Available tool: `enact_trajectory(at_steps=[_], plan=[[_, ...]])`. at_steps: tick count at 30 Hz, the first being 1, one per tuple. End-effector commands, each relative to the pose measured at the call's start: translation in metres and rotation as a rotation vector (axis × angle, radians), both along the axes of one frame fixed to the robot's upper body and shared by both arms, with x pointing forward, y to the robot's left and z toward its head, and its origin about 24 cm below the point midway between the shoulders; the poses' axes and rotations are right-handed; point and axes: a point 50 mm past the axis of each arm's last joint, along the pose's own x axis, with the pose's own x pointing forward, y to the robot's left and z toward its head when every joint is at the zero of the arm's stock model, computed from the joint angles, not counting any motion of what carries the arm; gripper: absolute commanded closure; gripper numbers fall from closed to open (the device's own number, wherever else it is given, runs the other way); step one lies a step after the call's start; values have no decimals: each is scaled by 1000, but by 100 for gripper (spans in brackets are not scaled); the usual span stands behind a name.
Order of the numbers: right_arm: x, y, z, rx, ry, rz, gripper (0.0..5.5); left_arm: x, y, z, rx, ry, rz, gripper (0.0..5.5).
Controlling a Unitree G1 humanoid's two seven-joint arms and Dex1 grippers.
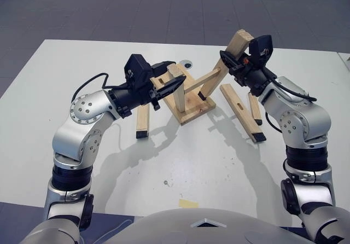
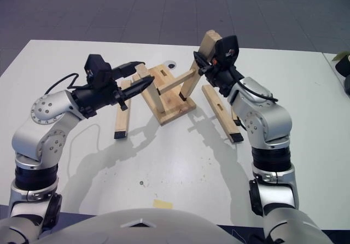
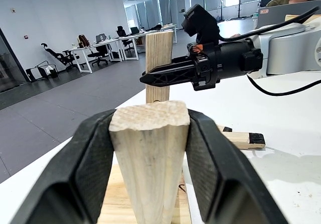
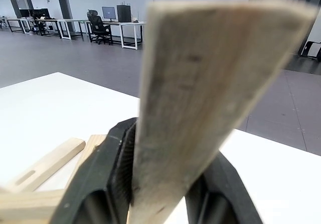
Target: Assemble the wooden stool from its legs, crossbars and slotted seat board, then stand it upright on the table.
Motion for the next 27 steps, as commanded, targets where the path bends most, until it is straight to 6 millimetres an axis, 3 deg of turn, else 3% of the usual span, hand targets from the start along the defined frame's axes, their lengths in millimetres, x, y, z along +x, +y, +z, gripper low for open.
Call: enact_trajectory(at_steps=[1,13,23,25,27], plan=[[-5,14,-28,-49,121,56,380,-2,-14,7,-24,-34,-57,348],[-4,15,-13,35,31,68,185,-2,-15,7,-25,-32,-62,348],[2,-9,13,155,-107,19,31,-2,-16,6,-28,-28,-67,348],[2,-13,16,173,-113,14,10,-2,-16,6,-28,-28,-67,348],[1,-18,16,186,-107,10,37,-3,-16,6,-28,-28,-69,348]])
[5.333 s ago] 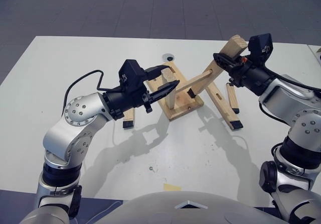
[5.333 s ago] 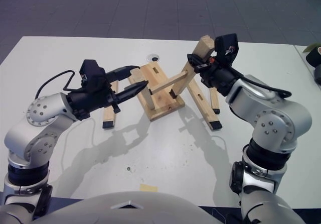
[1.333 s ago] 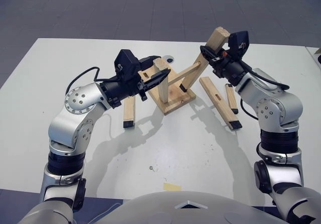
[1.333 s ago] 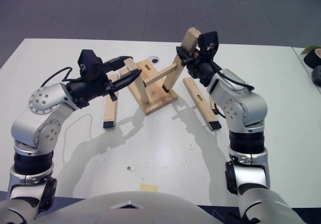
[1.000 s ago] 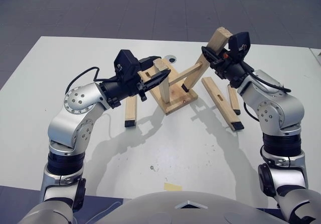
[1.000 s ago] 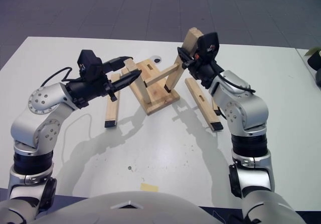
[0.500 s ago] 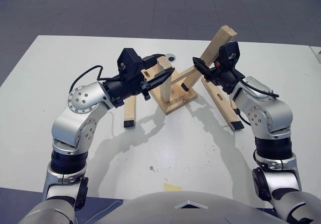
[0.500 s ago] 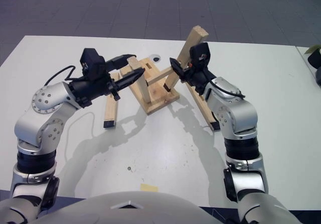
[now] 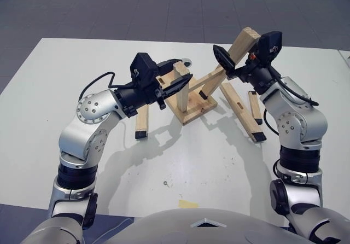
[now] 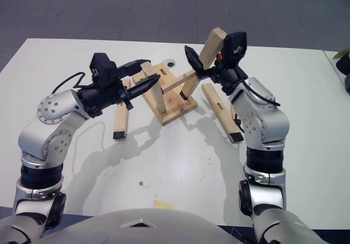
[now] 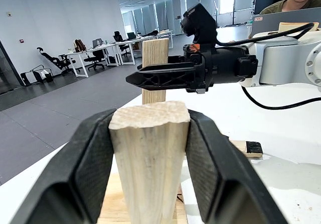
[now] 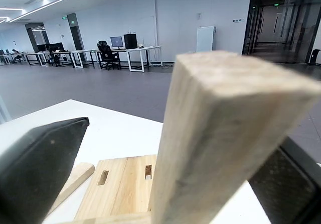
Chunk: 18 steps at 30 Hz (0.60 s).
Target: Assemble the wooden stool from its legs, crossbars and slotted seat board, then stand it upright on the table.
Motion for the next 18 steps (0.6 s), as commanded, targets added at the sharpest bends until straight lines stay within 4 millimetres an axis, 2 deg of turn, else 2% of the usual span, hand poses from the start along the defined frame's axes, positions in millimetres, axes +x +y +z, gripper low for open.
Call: enact_trajectory(at_steps=[1,5,13,18], plan=[[0,-9,5,29,-1,0,56,-2,-7,4,-5,-10,-50,348],[-1,-12,5,63,13,20,117,-2,-7,4,-1,-12,-52,348],[-6,-13,19,91,-46,81,238,-2,-8,3,1,-13,-58,348],[-5,-13,18,89,-39,74,317,-3,-11,2,0,-11,-66,348]])
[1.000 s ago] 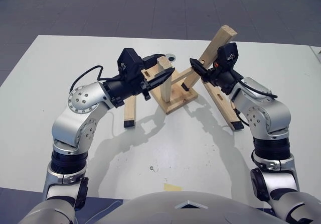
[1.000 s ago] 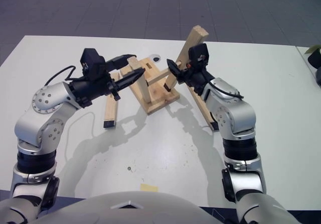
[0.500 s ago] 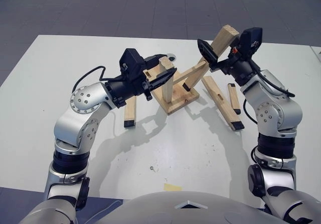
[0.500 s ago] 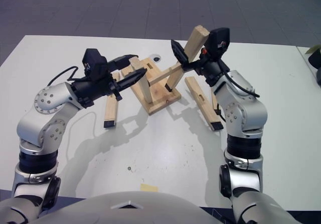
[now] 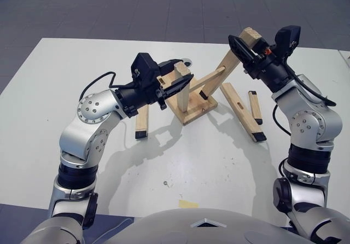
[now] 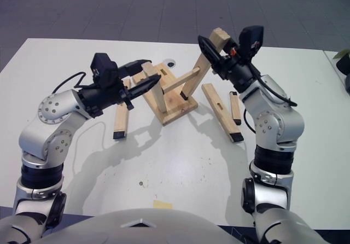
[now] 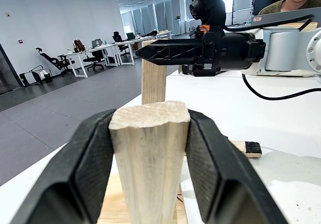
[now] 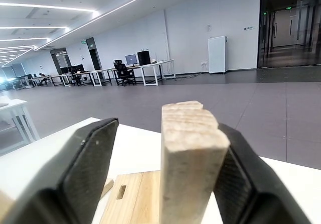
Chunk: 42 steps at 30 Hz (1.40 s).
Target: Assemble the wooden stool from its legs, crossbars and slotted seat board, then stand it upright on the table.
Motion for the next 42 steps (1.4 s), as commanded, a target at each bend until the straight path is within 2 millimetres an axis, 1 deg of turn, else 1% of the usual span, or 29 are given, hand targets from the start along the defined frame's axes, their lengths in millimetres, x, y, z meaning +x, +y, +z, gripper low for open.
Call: enact_trajectory(at_steps=[1,3,8,14,16,19,21,26,31,37,40,42], plan=[[1,2,6,-11,-18,-1,333,-3,-10,2,0,-9,-60,348],[1,4,6,-33,-21,4,363,-3,-10,2,0,-8,-65,348],[0,10,7,-164,-46,28,438,-3,-9,2,3,-8,-69,348],[-3,14,7,-228,-32,99,439,-2,-8,2,5,-9,-68,348],[-3,15,4,-234,-10,123,439,-2,-8,3,5,-11,-66,348],[-6,13,-6,-234,74,171,439,-2,-8,3,6,-12,-67,348],[-6,10,-7,-248,86,173,439,-2,-7,3,6,-12,-66,348],[-1,12,17,-179,47,165,439,-2,-8,2,5,-12,-66,348],[1,15,32,-124,42,167,443,-2,-8,2,5,-11,-68,348],[2,17,45,-111,34,175,448,-1,-9,1,3,-7,-70,348],[2,17,43,-82,68,176,448,-1,-8,1,4,-5,-69,348],[3,18,41,-27,100,183,448,-1,-8,1,4,-5,-68,348]])
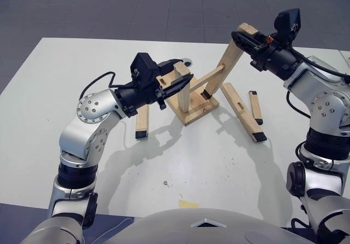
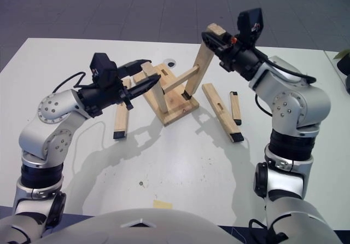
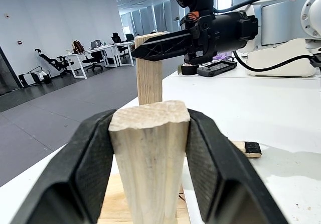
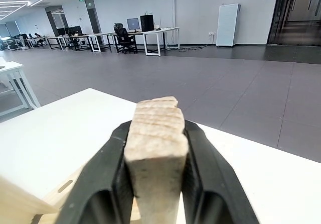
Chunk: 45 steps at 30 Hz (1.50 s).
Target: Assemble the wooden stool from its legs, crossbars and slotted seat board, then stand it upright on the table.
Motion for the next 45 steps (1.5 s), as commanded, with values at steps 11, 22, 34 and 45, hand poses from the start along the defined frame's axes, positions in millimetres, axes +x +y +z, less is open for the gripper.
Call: enact_trajectory(at_steps=[11,22,34,45], plan=[[-3,17,-5,-15,39,126,448,-2,-10,1,6,-6,-58,348],[0,17,-2,108,116,160,448,-2,-10,1,10,-8,-52,348],[-2,17,-39,-100,263,208,448,1,-6,3,28,-20,-51,348],[-1,21,-27,50,300,257,448,3,-4,3,29,-22,-46,348]])
